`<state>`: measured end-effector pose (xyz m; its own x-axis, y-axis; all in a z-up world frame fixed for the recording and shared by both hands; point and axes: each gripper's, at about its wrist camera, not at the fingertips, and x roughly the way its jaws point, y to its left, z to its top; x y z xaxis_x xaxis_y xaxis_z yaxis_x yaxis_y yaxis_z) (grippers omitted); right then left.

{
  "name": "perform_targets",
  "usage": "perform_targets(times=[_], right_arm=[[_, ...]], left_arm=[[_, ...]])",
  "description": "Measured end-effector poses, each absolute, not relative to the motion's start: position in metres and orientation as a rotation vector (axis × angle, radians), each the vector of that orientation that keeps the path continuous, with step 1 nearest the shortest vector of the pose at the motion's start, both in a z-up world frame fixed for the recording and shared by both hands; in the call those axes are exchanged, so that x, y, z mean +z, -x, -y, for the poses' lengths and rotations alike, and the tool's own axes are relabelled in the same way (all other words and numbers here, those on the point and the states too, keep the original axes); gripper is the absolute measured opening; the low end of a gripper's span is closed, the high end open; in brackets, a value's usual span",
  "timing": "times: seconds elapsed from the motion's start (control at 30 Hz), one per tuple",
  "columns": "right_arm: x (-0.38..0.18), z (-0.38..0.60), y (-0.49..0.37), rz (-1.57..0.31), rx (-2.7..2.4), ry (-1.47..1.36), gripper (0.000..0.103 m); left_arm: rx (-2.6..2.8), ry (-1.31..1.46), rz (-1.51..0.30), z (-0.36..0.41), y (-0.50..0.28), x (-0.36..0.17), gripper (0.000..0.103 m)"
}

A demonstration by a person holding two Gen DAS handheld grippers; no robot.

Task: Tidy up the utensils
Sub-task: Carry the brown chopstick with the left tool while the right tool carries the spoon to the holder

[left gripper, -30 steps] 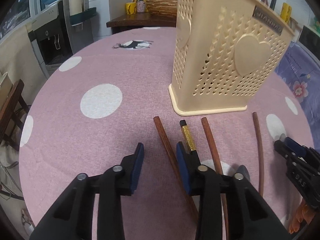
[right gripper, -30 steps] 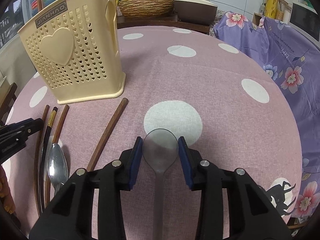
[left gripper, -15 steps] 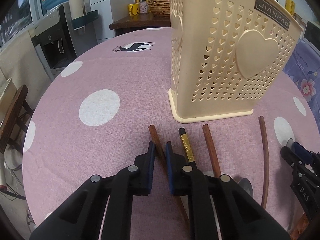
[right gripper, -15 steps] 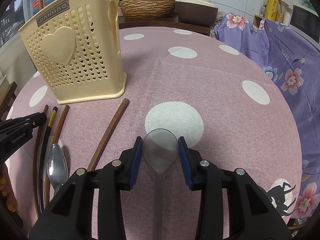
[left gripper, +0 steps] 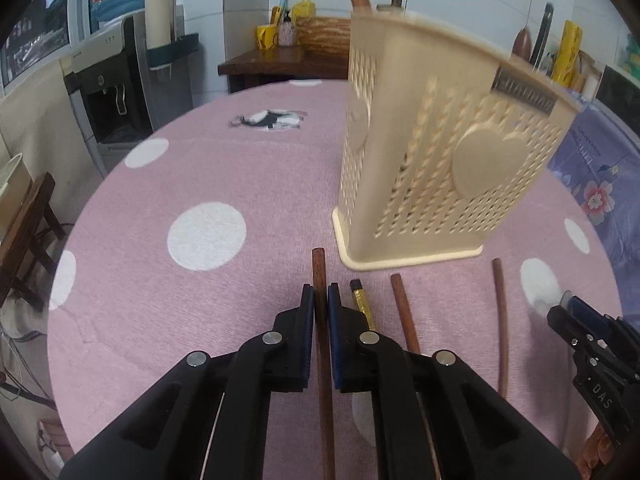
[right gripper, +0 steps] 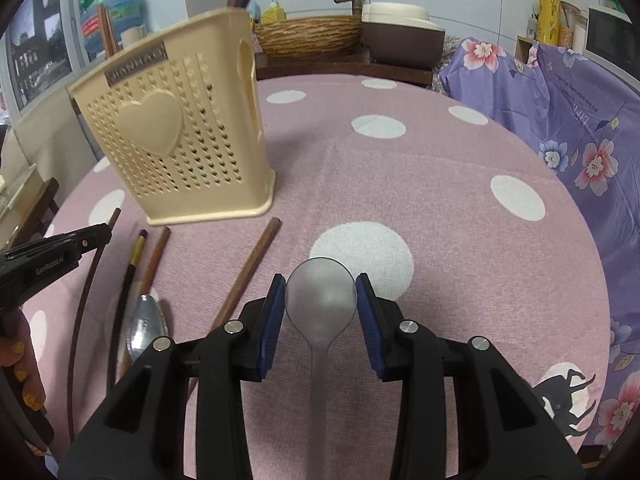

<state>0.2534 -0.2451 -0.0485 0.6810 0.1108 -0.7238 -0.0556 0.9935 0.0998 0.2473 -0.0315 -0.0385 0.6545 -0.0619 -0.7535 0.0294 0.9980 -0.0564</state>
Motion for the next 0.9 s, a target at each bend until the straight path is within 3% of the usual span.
perform_targets(times=[0.43, 0.9], right_arm=[[0.043, 0.256, -0.217, -0.644, 0.218, -0.135, 0.037], [0.063, 0.252, -0.207, -0.617, 0.230, -0.109, 0.037]], left_arm=[[-0.126, 0.093, -0.593, 0.003, -0.197, 0.064, 0.008], [-0.138, 0.111, -0.530, -0.011, -0.182, 0.086, 0.008]])
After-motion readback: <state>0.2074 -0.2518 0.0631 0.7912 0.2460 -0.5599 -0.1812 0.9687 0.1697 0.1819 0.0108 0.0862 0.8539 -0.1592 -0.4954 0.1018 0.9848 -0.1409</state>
